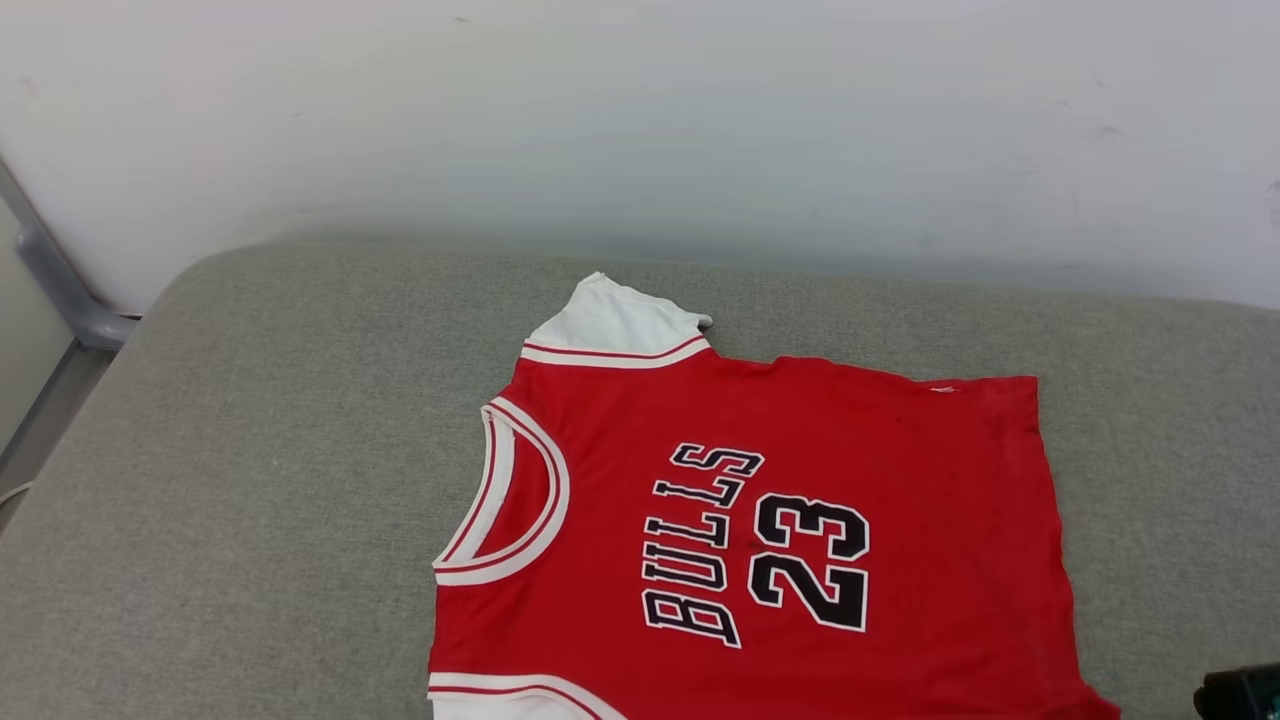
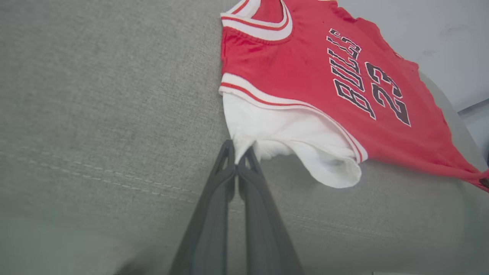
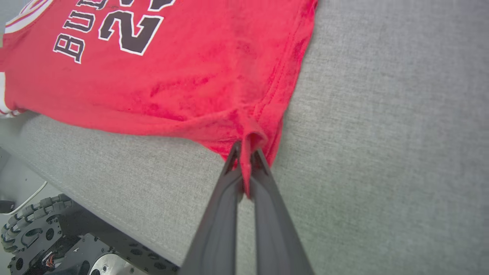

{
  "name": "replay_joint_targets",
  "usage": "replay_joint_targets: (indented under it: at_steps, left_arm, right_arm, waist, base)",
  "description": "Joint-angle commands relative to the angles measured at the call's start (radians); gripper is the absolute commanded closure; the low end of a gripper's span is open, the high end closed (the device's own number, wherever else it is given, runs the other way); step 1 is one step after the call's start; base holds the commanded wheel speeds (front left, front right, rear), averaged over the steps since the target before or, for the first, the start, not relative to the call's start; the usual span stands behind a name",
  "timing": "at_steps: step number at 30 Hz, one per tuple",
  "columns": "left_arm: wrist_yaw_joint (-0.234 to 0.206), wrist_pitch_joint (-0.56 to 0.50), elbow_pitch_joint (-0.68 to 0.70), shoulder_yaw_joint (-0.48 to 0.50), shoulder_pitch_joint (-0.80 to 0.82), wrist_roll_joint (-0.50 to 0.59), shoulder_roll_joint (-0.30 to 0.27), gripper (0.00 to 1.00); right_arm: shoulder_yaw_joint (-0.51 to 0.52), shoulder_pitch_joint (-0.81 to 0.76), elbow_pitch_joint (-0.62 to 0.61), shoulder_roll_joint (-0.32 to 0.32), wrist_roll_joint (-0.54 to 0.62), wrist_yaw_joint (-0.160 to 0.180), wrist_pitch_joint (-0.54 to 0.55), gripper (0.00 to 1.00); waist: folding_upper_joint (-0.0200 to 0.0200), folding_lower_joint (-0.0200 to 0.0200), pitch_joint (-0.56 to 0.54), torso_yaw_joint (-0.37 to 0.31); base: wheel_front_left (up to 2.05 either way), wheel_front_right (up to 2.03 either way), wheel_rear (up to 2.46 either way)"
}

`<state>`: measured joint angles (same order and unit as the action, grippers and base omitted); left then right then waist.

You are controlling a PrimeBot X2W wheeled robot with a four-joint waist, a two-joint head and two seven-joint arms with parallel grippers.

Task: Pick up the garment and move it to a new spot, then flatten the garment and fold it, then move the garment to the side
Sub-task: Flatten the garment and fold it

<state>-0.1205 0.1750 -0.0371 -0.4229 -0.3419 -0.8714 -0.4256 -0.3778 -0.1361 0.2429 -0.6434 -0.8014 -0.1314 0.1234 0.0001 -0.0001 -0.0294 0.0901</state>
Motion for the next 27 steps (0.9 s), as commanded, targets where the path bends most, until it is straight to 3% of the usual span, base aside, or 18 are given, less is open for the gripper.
replay_joint_targets:
  at_steps: [1,14,27]
  left_arm:
    - [-0.001,0.006,0.005,0.003,0.028,0.012,-0.011,1.00]
    - [0.051,-0.089,0.017,0.002,0.316,0.107,-0.118,1.00]
    - [0.165,-0.204,-0.189,-0.037,0.679,0.141,-0.122,1.00]
  right_arm:
    - [0.011,0.014,-0.013,0.008,0.009,0.001,0.007,1.00]
    - [0.041,0.078,-0.109,0.027,0.030,0.001,0.080,1.00]
    - [0.028,0.234,-0.107,0.023,0.024,0.001,0.105,1.00]
  waist:
    - [-0.0001,0.0001,0.002,-0.005]
    - [-0.0001,0.0001,0.042,-0.049]
    - [-0.0001,0.0001,0.195,-0.100]
  base:
    - [0.00,0.00,0.00]
    - [0.00,0.00,0.00]
    - [0.00,0.00,0.00]
